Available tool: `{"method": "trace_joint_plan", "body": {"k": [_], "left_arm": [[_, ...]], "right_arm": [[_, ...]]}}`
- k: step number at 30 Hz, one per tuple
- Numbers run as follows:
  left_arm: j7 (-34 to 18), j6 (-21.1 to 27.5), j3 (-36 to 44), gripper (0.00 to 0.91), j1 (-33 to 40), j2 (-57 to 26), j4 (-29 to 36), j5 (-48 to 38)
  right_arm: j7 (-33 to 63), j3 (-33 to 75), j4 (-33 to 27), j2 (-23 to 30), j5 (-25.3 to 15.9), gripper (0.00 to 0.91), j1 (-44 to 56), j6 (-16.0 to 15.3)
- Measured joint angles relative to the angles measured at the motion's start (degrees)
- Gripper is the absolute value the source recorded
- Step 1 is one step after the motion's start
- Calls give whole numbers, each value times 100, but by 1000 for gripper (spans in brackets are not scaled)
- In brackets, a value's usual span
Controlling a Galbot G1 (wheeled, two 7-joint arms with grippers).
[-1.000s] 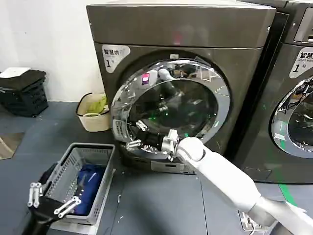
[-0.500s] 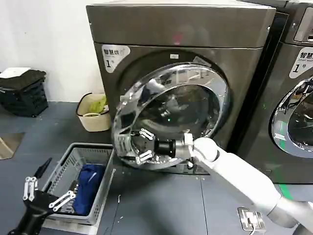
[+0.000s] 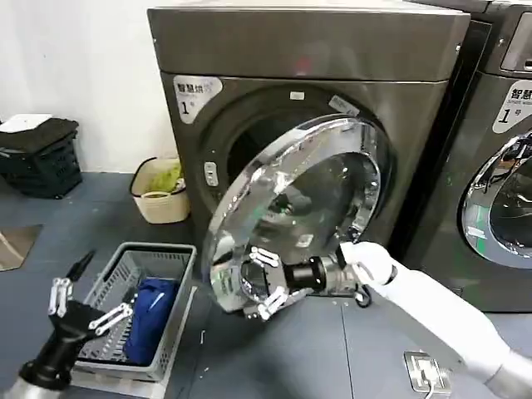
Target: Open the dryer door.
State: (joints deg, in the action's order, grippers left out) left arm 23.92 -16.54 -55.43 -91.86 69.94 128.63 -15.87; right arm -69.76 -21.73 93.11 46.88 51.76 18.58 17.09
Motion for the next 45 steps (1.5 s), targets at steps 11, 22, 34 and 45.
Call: {"method": "trace_joint_plan", "body": {"k": [11,22,34,45], "left_arm": [[-18,144,970,907,1076,-794,-558,126],[59,143,2127,907,2398,-1417,-1188,-80],[351,-6,3398,907,3344,-1759,-1487,-280],[403,-105,4609,907,4211,-1564,-1767,-336]], "right_arm": [[-263,1059,706,-878,75,907,932,-97],[-327,3253,1115,-1546,83,907,2918,-57],[-321,6593,1621,-1281,193,907,6118,55],[187,9454,2185,29,124,907,8841,772]]}}
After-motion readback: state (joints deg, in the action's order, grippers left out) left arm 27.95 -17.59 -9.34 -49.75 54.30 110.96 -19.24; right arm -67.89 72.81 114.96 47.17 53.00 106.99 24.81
